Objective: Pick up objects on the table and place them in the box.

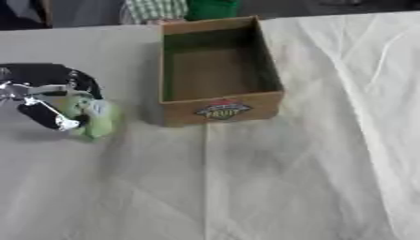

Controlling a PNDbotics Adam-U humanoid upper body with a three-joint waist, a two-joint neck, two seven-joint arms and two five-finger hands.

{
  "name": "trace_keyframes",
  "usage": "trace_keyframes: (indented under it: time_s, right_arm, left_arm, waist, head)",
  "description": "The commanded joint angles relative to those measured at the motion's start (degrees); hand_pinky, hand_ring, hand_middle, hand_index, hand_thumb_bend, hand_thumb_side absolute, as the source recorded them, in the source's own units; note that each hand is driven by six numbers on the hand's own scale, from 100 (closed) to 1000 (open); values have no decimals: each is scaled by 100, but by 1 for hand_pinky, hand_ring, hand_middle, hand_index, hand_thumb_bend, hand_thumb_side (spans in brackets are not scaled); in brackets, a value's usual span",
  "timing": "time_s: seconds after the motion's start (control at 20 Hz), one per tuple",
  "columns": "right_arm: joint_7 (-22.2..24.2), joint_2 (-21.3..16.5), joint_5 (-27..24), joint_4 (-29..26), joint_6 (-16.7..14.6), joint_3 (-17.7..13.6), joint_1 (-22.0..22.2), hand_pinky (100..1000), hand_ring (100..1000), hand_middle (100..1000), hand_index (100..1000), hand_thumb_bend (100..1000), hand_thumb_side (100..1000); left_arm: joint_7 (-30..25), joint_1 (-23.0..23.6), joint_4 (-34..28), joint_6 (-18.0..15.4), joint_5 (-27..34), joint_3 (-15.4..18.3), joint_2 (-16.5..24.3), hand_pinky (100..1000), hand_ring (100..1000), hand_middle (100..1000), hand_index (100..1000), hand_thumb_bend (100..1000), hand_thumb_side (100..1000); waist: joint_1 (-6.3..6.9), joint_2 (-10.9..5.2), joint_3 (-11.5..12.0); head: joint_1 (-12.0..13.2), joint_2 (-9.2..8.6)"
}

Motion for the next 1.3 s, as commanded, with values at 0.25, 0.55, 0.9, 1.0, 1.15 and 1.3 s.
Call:
trace_keyframes:
  time_s: [0.25, 0.55, 0.9, 1.0, 1.15, 1.3]
  right_arm:
    - [-12, -110, -42, -80, -36, -37, -56, 869, 746, 758, 891, 100, 513]
    - [-18, -92, -47, -80, -38, -46, -37, 869, 746, 758, 891, 100, 514]
    - [-28, -88, -59, -80, -45, -56, -26, 869, 746, 758, 892, 100, 518]
    - [-33, -86, -64, -80, -49, -59, -25, 869, 746, 758, 892, 100, 519]
    - [-49, -84, -75, -80, -62, -64, -30, 869, 746, 757, 892, 100, 520]
    - [-62, -82, -81, -80, -72, -67, -30, 869, 746, 757, 892, 100, 521]
  left_arm:
    - [-1612, -42, 197, -1973, -425, 25, 165, 694, 758, 683, 754, 100, 390]
    - [-1612, -68, -33, -1753, -256, 164, 167, 609, 650, 541, 657, 100, 362]
    - [-1603, -112, -520, -1332, 75, 320, 238, 499, 535, 438, 558, 100, 368]
    - [-1531, -121, -652, -1198, 119, 371, 252, 480, 518, 421, 541, 100, 375]
    - [-1354, -126, -755, -1047, 128, 415, 262, 443, 478, 384, 504, 100, 432]
    - [-1109, -150, -836, -938, 142, 474, 247, 416, 447, 355, 473, 100, 446]
  waist:
    - [-15, -86, -9]
    - [-22, -91, -11]
    - [-32, -105, 15]
    - [-35, -103, 19]
    - [-44, -97, 13]
    - [-51, -94, 12]
  head:
    - [20, -34]
    - [27, -48]
    - [30, -50]
    - [36, -46]
    - [47, -42]
    - [56, -44]
